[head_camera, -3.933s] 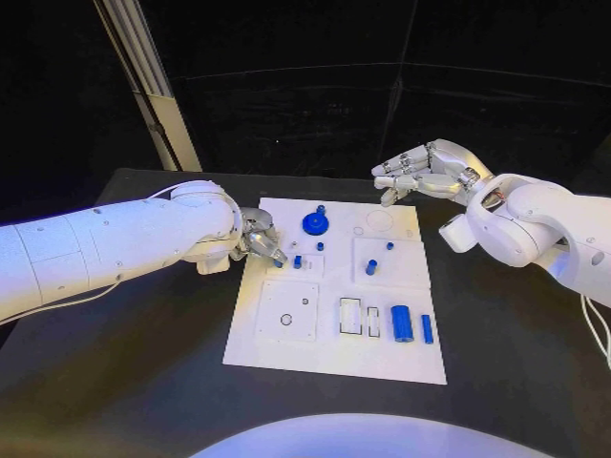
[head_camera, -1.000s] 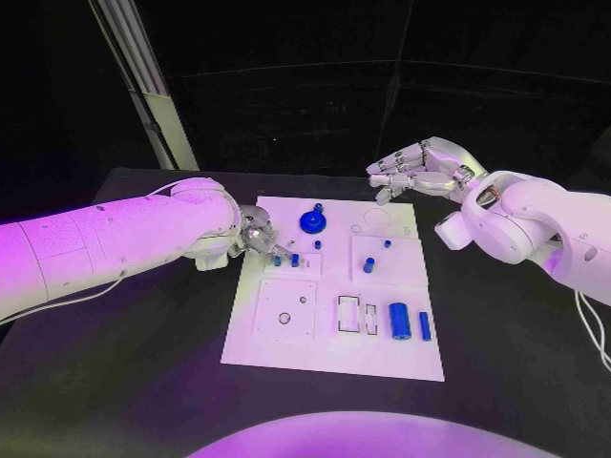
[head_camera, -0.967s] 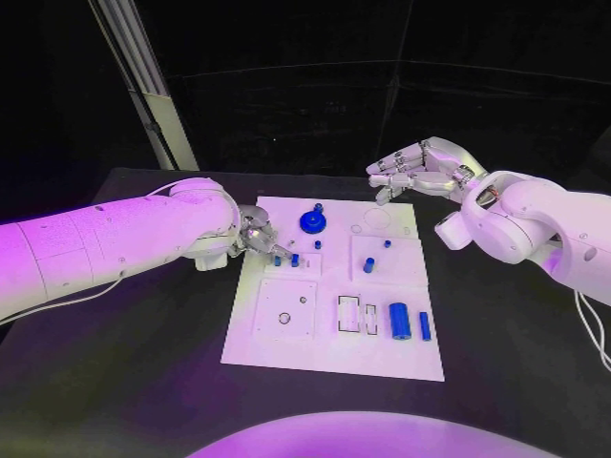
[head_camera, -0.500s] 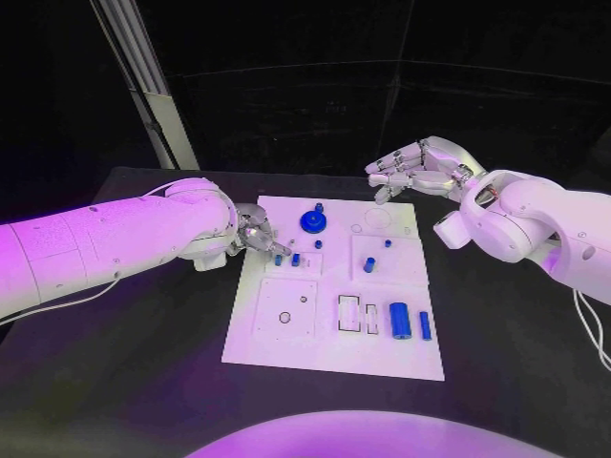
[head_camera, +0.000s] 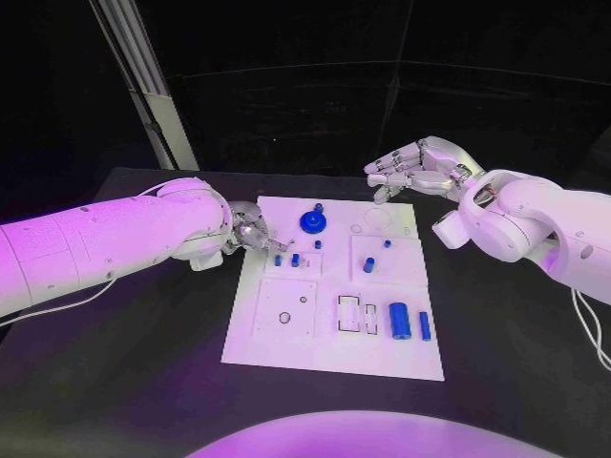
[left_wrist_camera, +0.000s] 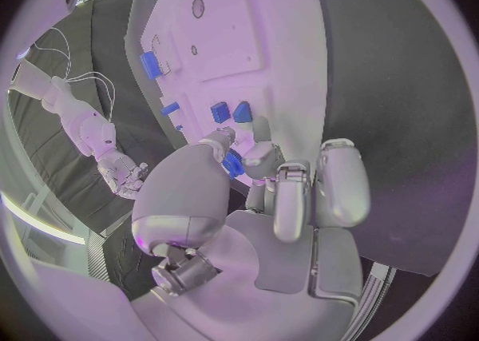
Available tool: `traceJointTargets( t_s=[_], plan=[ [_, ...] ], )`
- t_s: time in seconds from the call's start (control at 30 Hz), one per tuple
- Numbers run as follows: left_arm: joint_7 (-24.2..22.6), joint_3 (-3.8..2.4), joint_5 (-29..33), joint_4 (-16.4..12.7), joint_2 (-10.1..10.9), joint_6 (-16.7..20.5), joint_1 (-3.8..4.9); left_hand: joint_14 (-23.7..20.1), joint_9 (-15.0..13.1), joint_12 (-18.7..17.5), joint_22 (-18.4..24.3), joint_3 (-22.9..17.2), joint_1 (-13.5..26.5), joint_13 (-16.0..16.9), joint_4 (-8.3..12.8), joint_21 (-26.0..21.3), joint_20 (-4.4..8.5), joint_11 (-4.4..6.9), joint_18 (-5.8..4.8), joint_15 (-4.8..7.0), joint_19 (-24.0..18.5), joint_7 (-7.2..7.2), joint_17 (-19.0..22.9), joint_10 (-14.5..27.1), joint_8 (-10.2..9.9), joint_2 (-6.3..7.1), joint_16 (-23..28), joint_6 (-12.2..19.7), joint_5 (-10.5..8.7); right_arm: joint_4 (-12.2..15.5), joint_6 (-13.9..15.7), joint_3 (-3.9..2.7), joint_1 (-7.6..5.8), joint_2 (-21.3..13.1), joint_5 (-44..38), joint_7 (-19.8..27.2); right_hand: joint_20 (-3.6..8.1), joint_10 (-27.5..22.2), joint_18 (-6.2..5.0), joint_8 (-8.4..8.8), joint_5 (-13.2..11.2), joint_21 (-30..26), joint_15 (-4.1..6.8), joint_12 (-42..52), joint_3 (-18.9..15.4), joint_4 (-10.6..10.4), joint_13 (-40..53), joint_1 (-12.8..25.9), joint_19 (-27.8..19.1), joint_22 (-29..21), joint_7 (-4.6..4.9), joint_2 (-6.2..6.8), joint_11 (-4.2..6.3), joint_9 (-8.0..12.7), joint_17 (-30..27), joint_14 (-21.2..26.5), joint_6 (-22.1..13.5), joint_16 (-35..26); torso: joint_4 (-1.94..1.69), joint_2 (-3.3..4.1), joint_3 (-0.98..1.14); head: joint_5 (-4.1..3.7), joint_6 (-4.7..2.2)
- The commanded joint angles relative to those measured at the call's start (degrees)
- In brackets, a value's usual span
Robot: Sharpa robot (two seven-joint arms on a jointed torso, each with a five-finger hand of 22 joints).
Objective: Assemble the parts on the task board
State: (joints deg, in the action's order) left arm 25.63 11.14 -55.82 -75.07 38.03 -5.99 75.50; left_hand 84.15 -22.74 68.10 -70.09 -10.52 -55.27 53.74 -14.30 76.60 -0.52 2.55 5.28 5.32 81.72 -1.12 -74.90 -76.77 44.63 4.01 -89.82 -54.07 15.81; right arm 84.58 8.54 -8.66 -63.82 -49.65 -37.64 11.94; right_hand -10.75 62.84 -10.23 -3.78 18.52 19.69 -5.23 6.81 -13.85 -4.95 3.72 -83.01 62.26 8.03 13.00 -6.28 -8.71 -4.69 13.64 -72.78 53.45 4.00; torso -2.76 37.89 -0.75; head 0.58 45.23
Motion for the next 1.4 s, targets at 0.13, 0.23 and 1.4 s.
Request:
traceJointTargets(
  t_s=[0.13,0.23,1.4],
  plan=[
    [-1.77,-0.09,1.95,-0.35,0.26,-0.17,0.2,5.85,-0.01,-0.31,-0.17,1.15,-1.62,0.07,0.18,-0.09,-0.3,0.01,-0.9,0.25,-0.06,-0.14,-15.1,0.31,-0.09,-0.04,-0.18,0.39,0.07,0.01,-0.49,-0.03,-0.09,0.11,0.23,0.63,-0.18,-0.42,-0.17,-0.1,0.21,-0.38,0.04,0.32,-0.14,0.32,0.0,0.06,0.2,-0.06,-0.19,-0.25,-0.12,-0.08,-0.06,0.51,-0.41,-0.26,0.12,0.1,0.03,0.18,-0.06],
    [-2.01,-0.09,2.14,-0.63,0.43,-0.81,0.21,5.85,-0.04,-0.31,-0.2,1.85,-2.67,0.09,0.45,-0.1,-0.33,0.0,-0.91,0.23,-0.06,-0.15,-15.1,0.33,-0.03,0.16,-0.18,0.44,0.04,-0.03,-0.51,-0.02,-0.09,0.13,0.23,0.63,-0.18,-0.42,-0.17,-0.1,0.21,-0.38,0.04,0.32,-0.14,0.32,0.0,0.06,0.2,-0.06,-0.19,-0.25,-0.12,-0.08,-0.06,0.51,-0.41,-0.26,0.19,0.11,0.03,0.26,-0.06],
    [-30.92,0.19,-13.76,3.4,-5.88,15.77,0.7,-11.55,15.06,-36.18,40.23,-2.96,-23.99,-39.95,13.39,-39.19,-6.03,-8.17,5.37,-6.28,-14.67,-8.28,32.78,26.98,-20.05,3.37,33.79,7.05,-3.86,-0.18,-0.36,-0.02,-0.08,0.19,0.23,0.68,-0.18,-0.42,-0.17,-0.1,0.21,-0.38,0.04,0.32,-0.14,0.32,0.0,0.06,0.2,-0.06,-0.19,-0.25,-0.12,-0.08,-0.06,0.51,-0.41,-0.26,0.51,0.3,0.13,-0.86,-1.3]
  ],
)
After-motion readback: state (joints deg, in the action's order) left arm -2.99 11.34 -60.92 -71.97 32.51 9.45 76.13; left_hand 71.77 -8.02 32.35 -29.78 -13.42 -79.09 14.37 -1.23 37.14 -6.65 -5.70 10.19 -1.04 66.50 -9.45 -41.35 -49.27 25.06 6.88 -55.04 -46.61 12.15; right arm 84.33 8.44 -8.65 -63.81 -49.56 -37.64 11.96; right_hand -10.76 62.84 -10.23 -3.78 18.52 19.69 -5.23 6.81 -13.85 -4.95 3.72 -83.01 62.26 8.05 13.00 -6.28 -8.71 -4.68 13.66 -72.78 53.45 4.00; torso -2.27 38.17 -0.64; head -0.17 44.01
